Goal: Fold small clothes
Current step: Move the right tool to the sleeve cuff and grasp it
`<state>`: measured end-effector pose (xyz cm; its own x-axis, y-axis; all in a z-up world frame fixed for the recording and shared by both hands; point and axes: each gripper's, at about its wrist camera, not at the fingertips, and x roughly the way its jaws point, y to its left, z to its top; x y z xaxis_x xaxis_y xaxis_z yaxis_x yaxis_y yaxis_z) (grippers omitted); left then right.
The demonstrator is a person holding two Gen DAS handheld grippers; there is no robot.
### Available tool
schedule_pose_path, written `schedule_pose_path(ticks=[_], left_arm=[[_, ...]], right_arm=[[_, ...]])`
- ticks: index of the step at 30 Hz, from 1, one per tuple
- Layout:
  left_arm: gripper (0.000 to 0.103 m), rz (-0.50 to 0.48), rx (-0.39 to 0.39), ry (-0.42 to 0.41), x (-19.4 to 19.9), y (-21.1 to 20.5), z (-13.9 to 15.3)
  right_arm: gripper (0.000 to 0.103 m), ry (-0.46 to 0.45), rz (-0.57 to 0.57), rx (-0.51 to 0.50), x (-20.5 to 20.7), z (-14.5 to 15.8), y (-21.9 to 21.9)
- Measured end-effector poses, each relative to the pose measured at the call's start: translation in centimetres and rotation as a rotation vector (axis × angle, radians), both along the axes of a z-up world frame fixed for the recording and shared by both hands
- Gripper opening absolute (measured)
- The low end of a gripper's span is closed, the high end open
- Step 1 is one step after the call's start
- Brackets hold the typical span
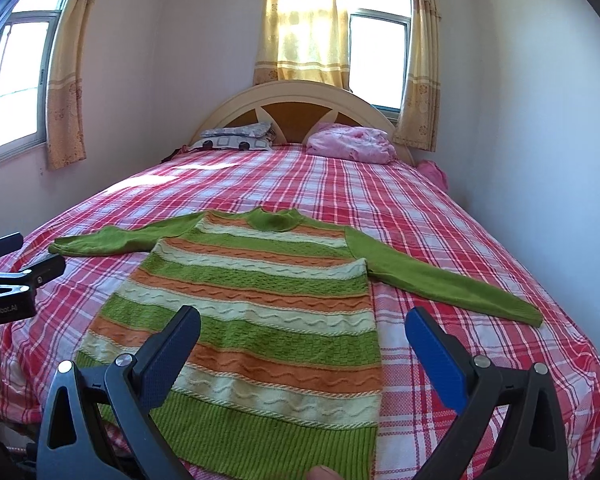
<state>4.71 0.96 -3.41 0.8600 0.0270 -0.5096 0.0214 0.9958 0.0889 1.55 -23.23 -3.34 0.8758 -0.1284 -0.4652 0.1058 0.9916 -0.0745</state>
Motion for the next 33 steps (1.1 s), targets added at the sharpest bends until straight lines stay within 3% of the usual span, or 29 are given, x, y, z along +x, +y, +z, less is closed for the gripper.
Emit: schedule_pose_path(ticks=[13, 24, 33], left_arm=[[0.103, -0.006, 0.096, 0.074, 8.6, -2.5, -2.9], [0.103, 0.000, 0.117, 0.132, 15.8, -5.2, -5.5], [0.103, 0.031, 0.146, 0.128, 20.8, -6.7, -8.0]], right_arm=[[0.102, 0.176, -0.217, -0.013, 6.6, -4.9, -11.4], [0.102, 0.281, -0.361, -0.005, 10.3, -8.1, -20.4], [0.102, 0.307, -0.488, 0.115, 10.1, -9.0, -28.2]])
